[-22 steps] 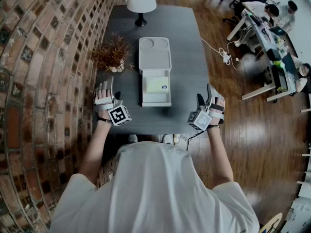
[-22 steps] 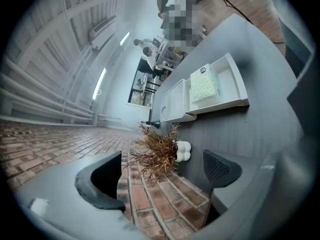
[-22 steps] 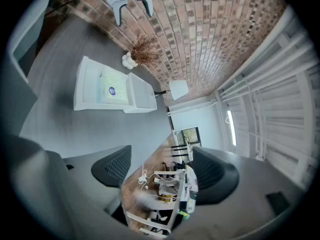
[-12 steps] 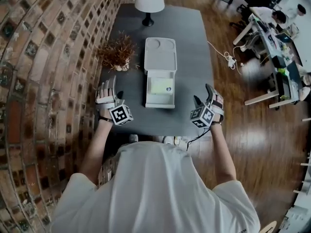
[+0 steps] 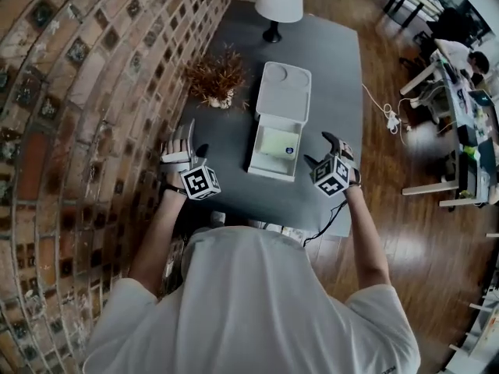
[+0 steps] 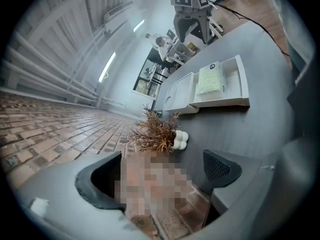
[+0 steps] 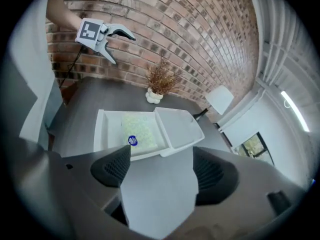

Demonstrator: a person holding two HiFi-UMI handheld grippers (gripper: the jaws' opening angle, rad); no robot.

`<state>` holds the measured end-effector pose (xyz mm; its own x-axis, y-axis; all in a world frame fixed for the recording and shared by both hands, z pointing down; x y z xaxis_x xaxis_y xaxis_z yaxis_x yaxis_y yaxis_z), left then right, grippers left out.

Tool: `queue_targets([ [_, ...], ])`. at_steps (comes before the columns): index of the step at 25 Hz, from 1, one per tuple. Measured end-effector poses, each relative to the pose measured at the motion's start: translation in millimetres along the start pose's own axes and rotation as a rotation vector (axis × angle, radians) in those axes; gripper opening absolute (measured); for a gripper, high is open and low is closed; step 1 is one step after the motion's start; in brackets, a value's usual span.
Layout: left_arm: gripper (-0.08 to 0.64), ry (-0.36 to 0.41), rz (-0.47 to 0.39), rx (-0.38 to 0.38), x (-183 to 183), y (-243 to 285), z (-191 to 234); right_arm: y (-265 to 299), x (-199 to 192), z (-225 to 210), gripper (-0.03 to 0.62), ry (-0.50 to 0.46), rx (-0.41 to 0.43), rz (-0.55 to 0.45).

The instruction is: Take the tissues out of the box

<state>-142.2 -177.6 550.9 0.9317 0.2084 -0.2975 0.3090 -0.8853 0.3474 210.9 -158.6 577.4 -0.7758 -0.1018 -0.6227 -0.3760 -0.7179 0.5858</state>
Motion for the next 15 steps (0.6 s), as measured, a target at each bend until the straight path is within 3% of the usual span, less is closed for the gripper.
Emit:
queue_targets([
  [3, 0.500, -0.042, 0.023, -0.005, -4, -7, -3, 21, 13, -2, 0.407, 0.026, 0.101, -0.035],
  [6, 0.500, -0.108, 0.046, -0.007, -6, -13, -3, 42, 26, 1, 0.503, 0.049, 0.208, -0.062],
  [9, 0.500, -0.162, 0.050, -0.012, -6, -19, -8, 61, 37, 8, 0.508, 0.063, 0.305, -0.067],
  [11, 0.500, -0.169, 0.049, -0.011, -4, -22, -10, 74, 41, 14, 0.574, 0.073, 0.365, -0.057],
  [15, 0.500, -0.229, 0.046, -0.025, -3, -23, -18, 96, 45, 25, 0.574, 0.057, 0.437, -0.034],
])
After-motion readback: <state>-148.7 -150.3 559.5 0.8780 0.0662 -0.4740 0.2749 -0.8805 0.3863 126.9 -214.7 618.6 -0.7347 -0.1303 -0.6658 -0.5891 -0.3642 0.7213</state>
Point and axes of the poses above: the fingertips, and each gripper's own axes: y forward along the fingers, z to its left, x out of its top, the point moved 6 cm from there along -y, backward along the fingers, and after that the axes turned 14 degrees about -z, right-handed, at the moved point
